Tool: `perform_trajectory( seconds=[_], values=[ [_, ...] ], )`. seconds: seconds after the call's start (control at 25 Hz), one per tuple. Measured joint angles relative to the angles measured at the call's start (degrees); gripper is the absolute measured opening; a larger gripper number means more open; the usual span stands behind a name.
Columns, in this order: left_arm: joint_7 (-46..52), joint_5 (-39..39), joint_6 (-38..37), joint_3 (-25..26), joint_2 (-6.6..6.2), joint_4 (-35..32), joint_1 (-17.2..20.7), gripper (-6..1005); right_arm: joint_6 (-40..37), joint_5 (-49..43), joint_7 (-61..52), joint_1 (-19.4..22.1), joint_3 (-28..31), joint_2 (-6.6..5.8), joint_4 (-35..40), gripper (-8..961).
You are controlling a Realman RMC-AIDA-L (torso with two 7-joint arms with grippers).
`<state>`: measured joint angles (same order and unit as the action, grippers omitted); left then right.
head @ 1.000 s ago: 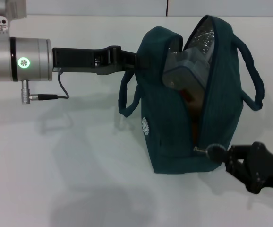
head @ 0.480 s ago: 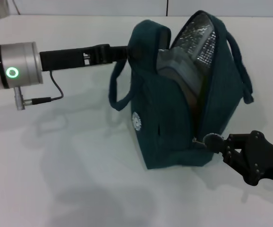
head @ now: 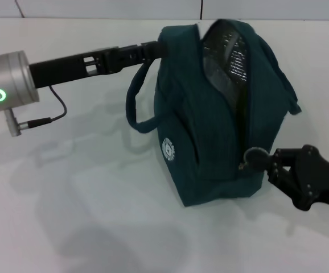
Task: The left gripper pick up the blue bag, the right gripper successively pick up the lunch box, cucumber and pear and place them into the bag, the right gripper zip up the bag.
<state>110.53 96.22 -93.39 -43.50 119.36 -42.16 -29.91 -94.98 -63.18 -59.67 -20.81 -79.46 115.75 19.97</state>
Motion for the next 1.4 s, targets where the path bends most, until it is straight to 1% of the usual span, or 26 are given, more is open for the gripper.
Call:
perform_trajectory(
  seconds=[0.04, 0.24, 0.4, 0.56, 0.6, 0.72, 0.88, 1.12, 1.28, 1.36, 1.4],
  values=[
    [-1.2, -0.4, -0.5, 0.0, -0.03, -0.1, 0.4, 364, -0.2, 0.5, 0.1, 0.0, 0.0, 0.0, 0.4, 25],
    [-7.7, -3.3, -3.8, 0.3, -0.07, 0.0, 2.2, 566, -1.4, 3.0, 1.4, -0.1, -0.1, 0.0, 1.8, 26],
    [-10.0, -4.0, -4.4, 0.1, -0.09, 0.1, 3.6, 708, -1.5, 3.9, 2.0, -0.2, 0.0, 0.0, 2.8, 26],
    [-12.6, -4.0, -5.8, 0.0, -0.04, 0.1, 5.0, 843, -1.2, 6.6, 3.3, -0.6, -0.1, 0.0, 5.2, 27],
    [-14.8, -4.1, -7.1, 0.0, 0.02, 0.5, 6.3, 879, -1.1, 7.5, 3.6, -0.8, -0.1, 0.0, 5.4, 27],
    [-17.1, -4.2, -8.8, 0.2, -0.01, 2.3, 7.2, 873, -1.0, 10.2, 3.7, -2.4, -0.1, 0.0, 5.7, 28],
    [-20.8, -4.3, -10.6, 0.5, -0.16, 5.1, 8.5, 865, 0.0, 10.7, 3.3, -5.3, 0.1, 0.1, 5.2, 29],
    [-25.4, -4.3, -10.7, 0.7, -0.07, 7.4, 10.5, 853, 3.8, 10.8, 2.8, -10.4, -3.6, 0.42, 4.6, 30],
    [-28.2, -4.3, -10.4, 2.6, -0.05, 9.4, 11.0, 844, 5.9, 10.8, 2.4, -13.6, -5.4, 0.44, 4.8, 31],
    [-30.3, -4.2, -10.2, 3.7, -0.05, 10.5, 11.2, 840, 6.5, 10.8, 2.4, -14.1, -5.6, 0.44, 4.9, 31],
    [-31.3, -4.0, -10.0, 3.9, -0.05, 11.1, 11.2, 838, 8.1, 11.2, 2.4, -15.6, -5.6, 0.44, 5.0, 31]
  ],
)
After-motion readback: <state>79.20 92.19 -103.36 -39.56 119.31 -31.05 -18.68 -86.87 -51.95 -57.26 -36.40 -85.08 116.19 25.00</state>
